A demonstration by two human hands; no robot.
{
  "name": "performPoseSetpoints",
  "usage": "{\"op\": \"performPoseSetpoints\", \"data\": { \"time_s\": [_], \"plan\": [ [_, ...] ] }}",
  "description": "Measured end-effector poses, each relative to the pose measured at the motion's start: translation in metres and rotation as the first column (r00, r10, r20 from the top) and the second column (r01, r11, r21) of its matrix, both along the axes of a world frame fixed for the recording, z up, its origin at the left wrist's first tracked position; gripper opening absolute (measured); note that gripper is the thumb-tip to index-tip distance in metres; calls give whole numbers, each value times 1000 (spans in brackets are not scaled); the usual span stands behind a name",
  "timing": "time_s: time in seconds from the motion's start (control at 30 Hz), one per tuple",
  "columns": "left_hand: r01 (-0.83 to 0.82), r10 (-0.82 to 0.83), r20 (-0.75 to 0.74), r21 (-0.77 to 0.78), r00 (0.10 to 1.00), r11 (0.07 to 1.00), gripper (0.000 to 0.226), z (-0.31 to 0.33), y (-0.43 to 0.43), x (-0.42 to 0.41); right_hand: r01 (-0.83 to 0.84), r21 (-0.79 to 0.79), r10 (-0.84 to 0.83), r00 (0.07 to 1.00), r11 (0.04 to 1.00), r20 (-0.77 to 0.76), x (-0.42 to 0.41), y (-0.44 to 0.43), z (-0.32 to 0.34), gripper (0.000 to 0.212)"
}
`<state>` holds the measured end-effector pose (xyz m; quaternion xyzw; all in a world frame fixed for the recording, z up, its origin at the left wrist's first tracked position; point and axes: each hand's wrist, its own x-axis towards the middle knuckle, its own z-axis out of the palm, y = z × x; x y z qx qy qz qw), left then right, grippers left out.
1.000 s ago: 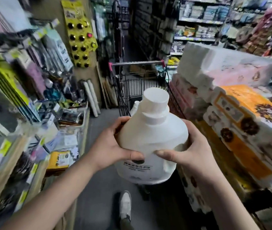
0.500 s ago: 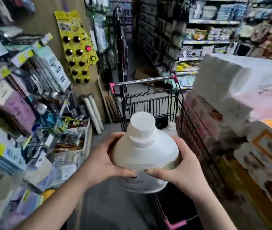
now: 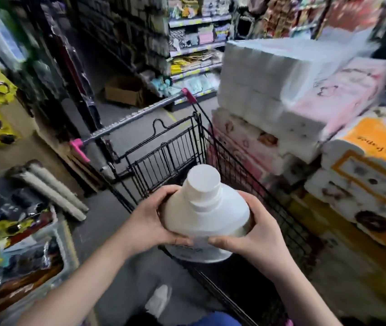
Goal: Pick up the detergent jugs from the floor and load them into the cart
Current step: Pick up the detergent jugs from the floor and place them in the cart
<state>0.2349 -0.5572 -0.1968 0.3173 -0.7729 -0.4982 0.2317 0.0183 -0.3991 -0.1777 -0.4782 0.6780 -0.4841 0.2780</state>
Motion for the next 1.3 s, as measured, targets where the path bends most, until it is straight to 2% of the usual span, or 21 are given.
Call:
{"op": "performPoseSetpoints", "data": {
  "time_s": [0.13, 0.27, 0.47, 0.53, 0.67, 0.77, 0.83, 0.9, 1.07, 1.23, 1.3],
  "plan": [
    [198, -198, 32, -1, 980, 980, 98, -28, -55, -18, 193, 66, -191, 981, 979, -28, 17, -18, -22, 87],
    [379, -377, 88, -6, 922, 926, 102, -49, -91, -41, 347, 113, -345, 938, 931, -34, 31, -25, -41, 87],
    [491, -494, 180, 60, 851, 869, 101, -92, -107, -67, 465, 224, -478, 879, 856, 2, 36, -31, -80, 87],
    [489, -501, 204, 109, 841, 865, 98, -110, -108, -72, 472, 269, -492, 871, 839, 5, 34, -32, -94, 86],
    [581, -582, 319, 110, 748, 807, 89, -135, -104, -82, 458, 355, -503, 863, 815, 41, 29, -34, -127, 84],
    [550, -571, 317, 161, 757, 819, 88, -164, -101, -82, 441, 399, -508, 858, 804, 73, 30, -35, -153, 84],
    [497, -530, 302, 183, 793, 848, 93, -187, -99, -81, 437, 415, -514, 853, 798, 91, 28, -35, -170, 83],
    [488, -528, 321, 202, 787, 849, 98, -209, -99, -84, 429, 430, -517, 849, 795, 110, 23, -36, -188, 82],
    [523, -571, 418, 234, 707, 820, 91, -250, -101, -94, 392, 494, -500, 860, 776, 103, 15, -42, -235, 86],
    [562, -599, 469, 235, 650, 793, 102, -266, -103, -103, 346, 538, -451, 889, 769, 73, 8, -49, -264, 74],
    [578, -614, 486, 245, 622, 779, 107, -275, -104, -105, 318, 553, -419, 906, 770, 62, 7, -50, -275, 85]
  ]
}}
